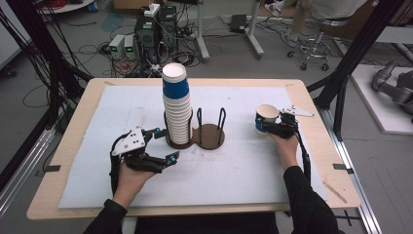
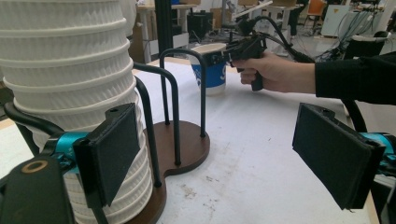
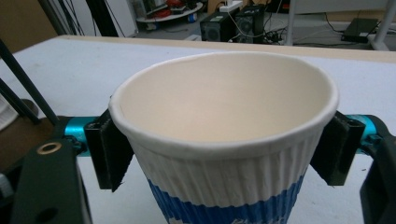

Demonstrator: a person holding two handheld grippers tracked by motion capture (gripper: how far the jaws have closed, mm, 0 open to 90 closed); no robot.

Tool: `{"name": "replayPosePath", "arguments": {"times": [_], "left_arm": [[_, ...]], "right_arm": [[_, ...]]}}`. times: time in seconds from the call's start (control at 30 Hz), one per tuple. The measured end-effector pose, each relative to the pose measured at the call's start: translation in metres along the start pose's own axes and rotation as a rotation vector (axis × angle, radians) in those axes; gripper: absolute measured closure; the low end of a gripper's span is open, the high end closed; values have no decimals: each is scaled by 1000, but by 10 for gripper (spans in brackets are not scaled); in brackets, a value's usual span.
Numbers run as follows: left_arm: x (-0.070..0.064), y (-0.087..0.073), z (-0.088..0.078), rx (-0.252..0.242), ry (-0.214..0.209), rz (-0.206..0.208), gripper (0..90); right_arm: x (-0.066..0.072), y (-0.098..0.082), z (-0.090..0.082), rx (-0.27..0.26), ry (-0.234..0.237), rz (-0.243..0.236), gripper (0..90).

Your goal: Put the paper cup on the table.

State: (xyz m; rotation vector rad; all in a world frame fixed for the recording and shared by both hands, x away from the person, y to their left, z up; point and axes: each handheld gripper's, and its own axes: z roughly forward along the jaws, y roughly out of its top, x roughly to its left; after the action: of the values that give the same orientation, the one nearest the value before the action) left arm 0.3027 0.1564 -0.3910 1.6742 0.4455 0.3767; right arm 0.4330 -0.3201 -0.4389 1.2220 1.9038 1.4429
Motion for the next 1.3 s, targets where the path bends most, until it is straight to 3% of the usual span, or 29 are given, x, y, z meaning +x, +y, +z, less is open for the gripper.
{"name": "replayPosePath", "arguments": {"times": [0.57,0.7,1.3], "left_arm": [[0,1,2,3,4,9,147],[0,2,3,2,6,13,148],[0,2,5,4,1,13,148]], "right_arm": [[4,-3,-10,49,-25,18,183],[6,-4,-12,56,-31,-5,179],[13,-4,-11,104,-52,-21,136]]}}
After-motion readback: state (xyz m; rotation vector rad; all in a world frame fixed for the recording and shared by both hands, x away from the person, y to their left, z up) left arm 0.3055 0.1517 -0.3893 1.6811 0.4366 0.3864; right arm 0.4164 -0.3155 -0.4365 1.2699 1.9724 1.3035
